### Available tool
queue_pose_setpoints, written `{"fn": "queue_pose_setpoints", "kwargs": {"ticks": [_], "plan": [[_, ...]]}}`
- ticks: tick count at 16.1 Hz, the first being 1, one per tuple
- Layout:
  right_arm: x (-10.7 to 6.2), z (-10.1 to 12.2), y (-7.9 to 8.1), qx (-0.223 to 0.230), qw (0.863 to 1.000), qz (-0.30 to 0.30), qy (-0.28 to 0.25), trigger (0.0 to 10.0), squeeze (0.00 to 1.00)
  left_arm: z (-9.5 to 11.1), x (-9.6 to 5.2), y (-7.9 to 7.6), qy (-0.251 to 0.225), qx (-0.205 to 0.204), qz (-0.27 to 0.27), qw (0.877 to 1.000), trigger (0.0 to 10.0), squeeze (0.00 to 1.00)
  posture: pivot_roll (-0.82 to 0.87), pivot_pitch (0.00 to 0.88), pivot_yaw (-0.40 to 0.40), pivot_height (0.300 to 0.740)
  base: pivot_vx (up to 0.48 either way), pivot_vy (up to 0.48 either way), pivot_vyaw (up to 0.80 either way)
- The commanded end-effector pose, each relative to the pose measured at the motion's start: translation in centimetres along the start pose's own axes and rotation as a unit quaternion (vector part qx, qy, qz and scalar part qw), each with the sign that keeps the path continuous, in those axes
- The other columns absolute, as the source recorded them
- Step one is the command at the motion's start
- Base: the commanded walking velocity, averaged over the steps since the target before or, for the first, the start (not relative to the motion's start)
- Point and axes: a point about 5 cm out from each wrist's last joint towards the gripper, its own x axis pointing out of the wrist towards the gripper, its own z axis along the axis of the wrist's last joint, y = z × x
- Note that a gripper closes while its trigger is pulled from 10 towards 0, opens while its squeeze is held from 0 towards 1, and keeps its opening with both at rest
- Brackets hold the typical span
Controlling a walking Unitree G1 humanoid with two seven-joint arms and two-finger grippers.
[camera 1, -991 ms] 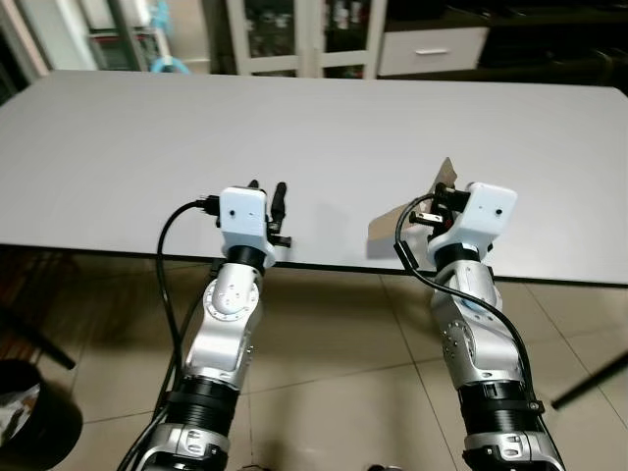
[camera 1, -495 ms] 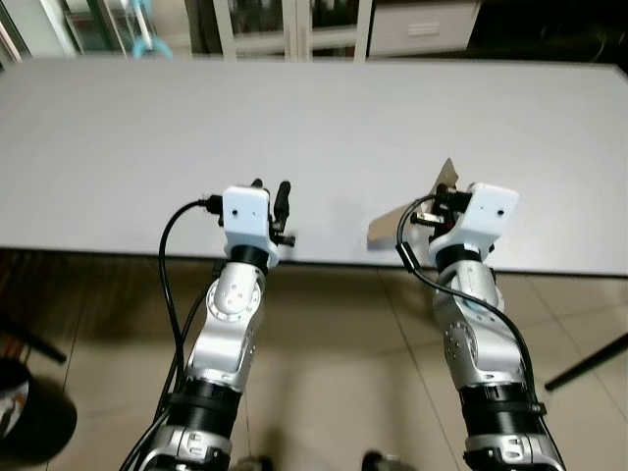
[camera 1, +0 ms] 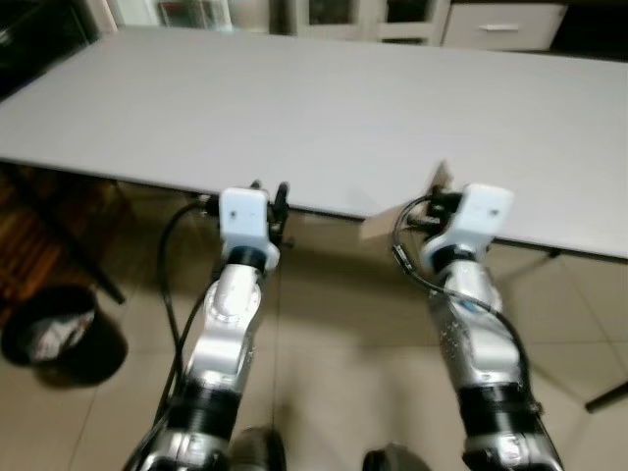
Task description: Picking trash to rubbish bin
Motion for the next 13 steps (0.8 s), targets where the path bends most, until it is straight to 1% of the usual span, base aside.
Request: {"fn": "queue_pose_setpoints", "kwargs": {"ticks": [1, 5, 8, 9, 11, 13], "plan": [[-0.06, 0.11, -0.37, 0.001, 1.0, -0.006, -0.001, 10.0, 0.0, 0.74, 0.36, -0.25, -0.012, 0.001, -0.004, 1.0, 10.0, 0.0, -0.05, 0.084, 0.036, 0.74, -0.311, 0.0, 0.0], [-0.02, 0.12, -0.29, -0.001, 1.0, -0.003, -0.001, 10.0, 0.0, 0.8, 0.46, -0.37, -0.014, 0.001, -0.006, 1.0, 10.0, 0.0, -0.05, 0.08, 0.037, 0.74, -0.287, 0.0, 0.0], [-0.05, 0.11, -0.11, -0.009, 1.0, 0.005, 0.001, 10.0, 0.0, 0.63, 0.52, -0.3, -0.008, 0.007, -0.001, 1.0, 10.0, 0.0, -0.06, 0.089, 0.035, 0.74, 0.0, 0.0, 0.0], [-0.06, 0.13, -0.12, -0.013, 1.0, 0.006, 0.0, 10.0, 0.0, 0.61, 0.5, -0.22, -0.007, 0.006, 0.0, 1.0, 10.0, 0.0, -0.05, 0.093, 0.034, 0.74, 0.0, 0.0, 0.48], [-0.05, -0.06, -0.18, -0.025, 1.0, 0.006, 0.006, 10.0, 0.0, 0.58, 0.5, -0.22, -0.006, 0.006, -0.001, 1.0, 10.0, 0.0, -0.05, 0.096, 0.033, 0.74, 0.0, 0.0, 0.8], [-0.06, -0.24, -0.22, -0.025, 1.0, 0.005, 0.009, 10.0, 0.0, 0.61, 0.53, -0.24, -0.006, 0.006, -0.001, 1.0, 10.0, 0.0, -0.05, 0.097, 0.033, 0.74, 0.0, 0.0, 0.8]]}}
